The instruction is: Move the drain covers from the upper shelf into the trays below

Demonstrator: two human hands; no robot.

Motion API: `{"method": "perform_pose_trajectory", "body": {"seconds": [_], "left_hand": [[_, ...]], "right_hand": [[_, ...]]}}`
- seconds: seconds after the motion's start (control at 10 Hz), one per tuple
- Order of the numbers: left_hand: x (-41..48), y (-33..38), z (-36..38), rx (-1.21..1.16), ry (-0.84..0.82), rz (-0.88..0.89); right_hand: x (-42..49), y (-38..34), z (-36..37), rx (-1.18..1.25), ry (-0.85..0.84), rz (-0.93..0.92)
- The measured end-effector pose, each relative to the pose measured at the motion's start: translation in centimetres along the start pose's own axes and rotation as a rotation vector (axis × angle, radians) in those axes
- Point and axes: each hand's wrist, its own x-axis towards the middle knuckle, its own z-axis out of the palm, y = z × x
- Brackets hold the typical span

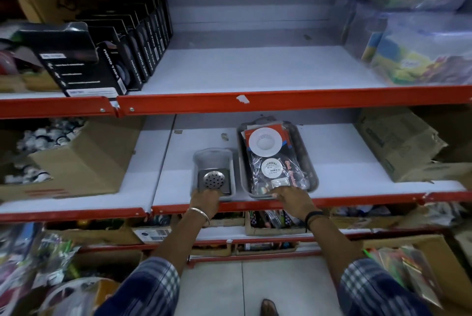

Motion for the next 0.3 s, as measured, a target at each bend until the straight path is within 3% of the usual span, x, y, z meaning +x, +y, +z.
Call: {"method": "perform_pose_trajectory", "body": {"seconds": [0.3], "left_hand": [[-3.4, 0.9, -1.7, -0.148, 0.073, 0.006]], "right_hand": [[-2.8, -2.8, -0.7, 0.028, 0.033, -0.002]]}}
